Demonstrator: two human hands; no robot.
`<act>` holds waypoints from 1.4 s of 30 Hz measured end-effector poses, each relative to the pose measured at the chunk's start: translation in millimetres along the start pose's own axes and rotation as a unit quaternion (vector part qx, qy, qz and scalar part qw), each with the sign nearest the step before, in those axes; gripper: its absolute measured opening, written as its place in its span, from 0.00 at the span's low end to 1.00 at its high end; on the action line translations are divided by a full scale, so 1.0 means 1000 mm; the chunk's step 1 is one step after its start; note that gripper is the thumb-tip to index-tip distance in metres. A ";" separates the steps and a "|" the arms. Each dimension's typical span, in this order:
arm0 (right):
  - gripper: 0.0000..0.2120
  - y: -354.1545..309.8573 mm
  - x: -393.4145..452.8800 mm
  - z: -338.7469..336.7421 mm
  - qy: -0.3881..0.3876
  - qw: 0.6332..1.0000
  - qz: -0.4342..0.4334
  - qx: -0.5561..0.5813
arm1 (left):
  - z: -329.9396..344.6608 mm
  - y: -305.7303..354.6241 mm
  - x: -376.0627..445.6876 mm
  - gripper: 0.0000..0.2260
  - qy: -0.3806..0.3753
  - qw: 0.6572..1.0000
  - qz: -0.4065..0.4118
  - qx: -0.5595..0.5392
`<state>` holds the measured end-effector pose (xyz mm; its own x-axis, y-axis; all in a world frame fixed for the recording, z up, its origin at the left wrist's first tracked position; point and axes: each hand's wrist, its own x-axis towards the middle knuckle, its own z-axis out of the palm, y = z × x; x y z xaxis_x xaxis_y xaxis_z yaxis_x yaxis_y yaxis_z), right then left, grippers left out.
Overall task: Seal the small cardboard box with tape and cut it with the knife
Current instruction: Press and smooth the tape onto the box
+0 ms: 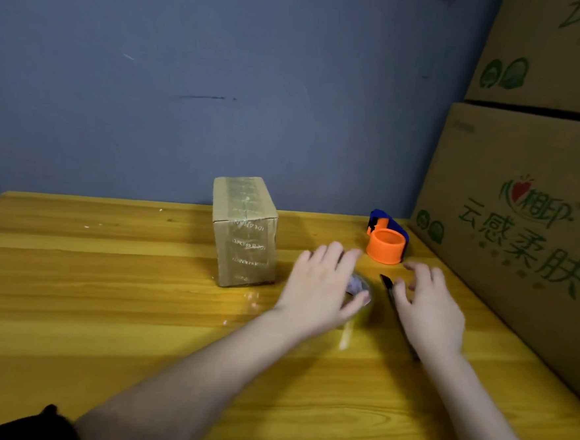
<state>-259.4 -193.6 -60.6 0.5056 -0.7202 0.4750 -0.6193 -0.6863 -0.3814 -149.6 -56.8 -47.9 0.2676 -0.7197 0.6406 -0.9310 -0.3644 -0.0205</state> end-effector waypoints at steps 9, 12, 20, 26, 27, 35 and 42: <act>0.06 -0.132 0.008 0.017 -0.115 0.943 -0.121 0.288 | -0.053 -0.105 -0.034 0.20 0.170 0.944 -0.246 -0.137; 0.12 -0.154 -0.002 0.029 -0.249 0.882 0.003 0.401 | -0.058 -0.133 -0.036 0.19 0.147 0.925 -0.281 -0.209; 0.17 -0.176 -0.021 0.041 -0.318 0.777 0.154 0.521 | -0.046 -0.157 -0.017 0.18 0.007 0.921 -0.253 -0.296; 0.10 -0.188 -0.022 0.046 -0.256 0.760 0.157 0.576 | -0.033 -0.161 -0.016 0.19 0.013 0.910 -0.252 -0.327; 0.10 -0.188 -0.022 0.047 -0.251 0.761 0.149 0.580 | -0.032 -0.162 -0.017 0.20 0.013 0.909 -0.253 -0.330; 0.16 -0.187 -0.027 0.057 -0.187 0.782 0.103 0.585 | -0.030 -0.164 -0.020 0.16 0.019 0.896 -0.242 -0.371; 0.14 -0.188 -0.029 0.080 -0.123 0.808 0.104 0.567 | -0.028 -0.165 -0.017 0.14 0.027 0.895 -0.233 -0.379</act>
<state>-109.3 -51.7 -65.8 0.6518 -0.7347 0.1882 0.1709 -0.0994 -0.9803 -7.8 32.2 -33.7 0.6782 -0.5564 0.4801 -0.6271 -0.0975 0.7728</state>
